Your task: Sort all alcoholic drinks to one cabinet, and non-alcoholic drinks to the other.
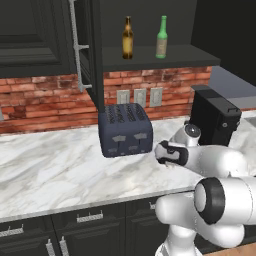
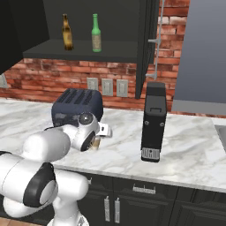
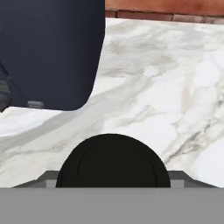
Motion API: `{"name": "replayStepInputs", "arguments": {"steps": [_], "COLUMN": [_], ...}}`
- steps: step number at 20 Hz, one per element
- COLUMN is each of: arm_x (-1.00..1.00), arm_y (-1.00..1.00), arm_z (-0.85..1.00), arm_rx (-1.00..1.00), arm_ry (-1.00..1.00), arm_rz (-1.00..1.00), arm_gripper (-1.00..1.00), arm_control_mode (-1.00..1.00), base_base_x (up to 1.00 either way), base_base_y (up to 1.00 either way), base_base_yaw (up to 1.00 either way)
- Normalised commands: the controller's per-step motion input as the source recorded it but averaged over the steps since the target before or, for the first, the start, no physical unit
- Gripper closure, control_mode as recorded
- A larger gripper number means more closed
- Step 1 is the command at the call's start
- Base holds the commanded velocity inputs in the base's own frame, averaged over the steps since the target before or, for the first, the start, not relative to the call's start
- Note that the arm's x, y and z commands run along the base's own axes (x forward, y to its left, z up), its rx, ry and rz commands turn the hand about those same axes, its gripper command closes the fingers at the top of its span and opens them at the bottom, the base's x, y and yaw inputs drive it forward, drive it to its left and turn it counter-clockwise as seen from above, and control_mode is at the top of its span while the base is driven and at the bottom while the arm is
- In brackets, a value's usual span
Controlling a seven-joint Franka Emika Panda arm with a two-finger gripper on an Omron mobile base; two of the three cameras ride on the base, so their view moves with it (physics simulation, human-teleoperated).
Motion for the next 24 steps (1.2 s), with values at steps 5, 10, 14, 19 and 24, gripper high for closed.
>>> {"name": "replayStepInputs", "arguments": {"steps": [5, 10, 14, 19, 24], "arm_x": [-0.46, -0.44, -0.45, -0.43, -0.35], "arm_y": [0.00, 0.00, 0.00, 0.00, 0.01], "arm_z": [0.46, 0.46, 0.39, 0.43, 0.55], "arm_rx": [0.00, 0.00, 0.00, 0.00, 0.00], "arm_ry": [-0.05, -0.04, -0.06, -0.07, -0.05], "arm_rz": [0.00, 0.00, 0.00, -0.01, -0.02], "arm_gripper": [1.00, 1.00, 1.00, 1.00, 1.00], "arm_control_mode": [-1.00, -1.00, -1.00, -1.00, -1.00], "base_base_x": [0.00, 0.00, 0.00, 0.00, 0.00], "base_base_y": [0.00, 0.00, 0.00, 0.00, 0.00], "base_base_yaw": [0.00, 0.00, 0.00, 0.00, 0.00]}}
